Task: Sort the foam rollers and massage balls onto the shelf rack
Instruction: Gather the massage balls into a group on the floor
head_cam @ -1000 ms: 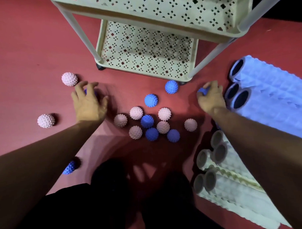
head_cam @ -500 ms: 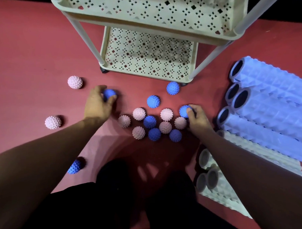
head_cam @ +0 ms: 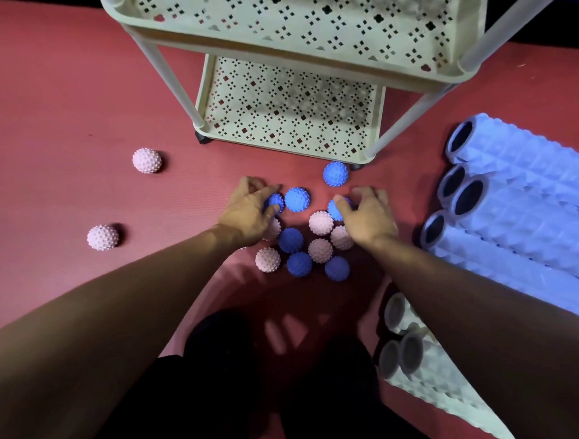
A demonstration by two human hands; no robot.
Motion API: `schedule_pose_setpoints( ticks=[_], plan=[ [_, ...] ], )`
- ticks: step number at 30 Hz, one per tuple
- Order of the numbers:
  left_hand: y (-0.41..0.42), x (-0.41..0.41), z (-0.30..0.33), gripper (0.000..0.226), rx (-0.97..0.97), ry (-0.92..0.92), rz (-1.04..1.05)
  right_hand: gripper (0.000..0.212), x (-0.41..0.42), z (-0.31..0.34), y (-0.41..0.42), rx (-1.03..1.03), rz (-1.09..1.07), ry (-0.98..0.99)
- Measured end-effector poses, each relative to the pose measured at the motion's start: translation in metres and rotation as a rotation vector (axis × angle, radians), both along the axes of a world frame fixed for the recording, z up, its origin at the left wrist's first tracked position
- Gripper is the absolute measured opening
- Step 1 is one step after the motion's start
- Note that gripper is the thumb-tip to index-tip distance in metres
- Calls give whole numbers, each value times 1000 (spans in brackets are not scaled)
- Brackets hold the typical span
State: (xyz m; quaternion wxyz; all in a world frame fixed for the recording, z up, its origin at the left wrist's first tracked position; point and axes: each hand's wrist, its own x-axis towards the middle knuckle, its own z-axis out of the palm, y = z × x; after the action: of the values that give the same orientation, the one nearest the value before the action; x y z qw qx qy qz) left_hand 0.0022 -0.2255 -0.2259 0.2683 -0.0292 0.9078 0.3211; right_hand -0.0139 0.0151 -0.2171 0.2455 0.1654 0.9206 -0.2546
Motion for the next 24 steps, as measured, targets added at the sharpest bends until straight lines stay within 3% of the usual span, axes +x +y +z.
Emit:
schedule_pose_setpoints(
  ticks=[4,9,13,16,20,24],
  plan=[
    [-2,0,-2,56,24,35,-25,40,-23,10,-10,33,188,180],
    [-2,3,0,57,18,59,-44,33,-39,3,-19,7,359,-14],
    [7,-5,-7,63,27,49,-180,20,-36,-4,-23,-28,427,-28],
    [19,-7,-6,51,23,-17,-139,23,-26,-7,-24,-75,435,-47],
    [23,-3,-6,26,84,7,-168,52,-13,-5,-20,-182,418,-68],
    [29,-2,-7,20,172,34,-139,38,-5,-5,-18,-194,304,-41]
  ],
)
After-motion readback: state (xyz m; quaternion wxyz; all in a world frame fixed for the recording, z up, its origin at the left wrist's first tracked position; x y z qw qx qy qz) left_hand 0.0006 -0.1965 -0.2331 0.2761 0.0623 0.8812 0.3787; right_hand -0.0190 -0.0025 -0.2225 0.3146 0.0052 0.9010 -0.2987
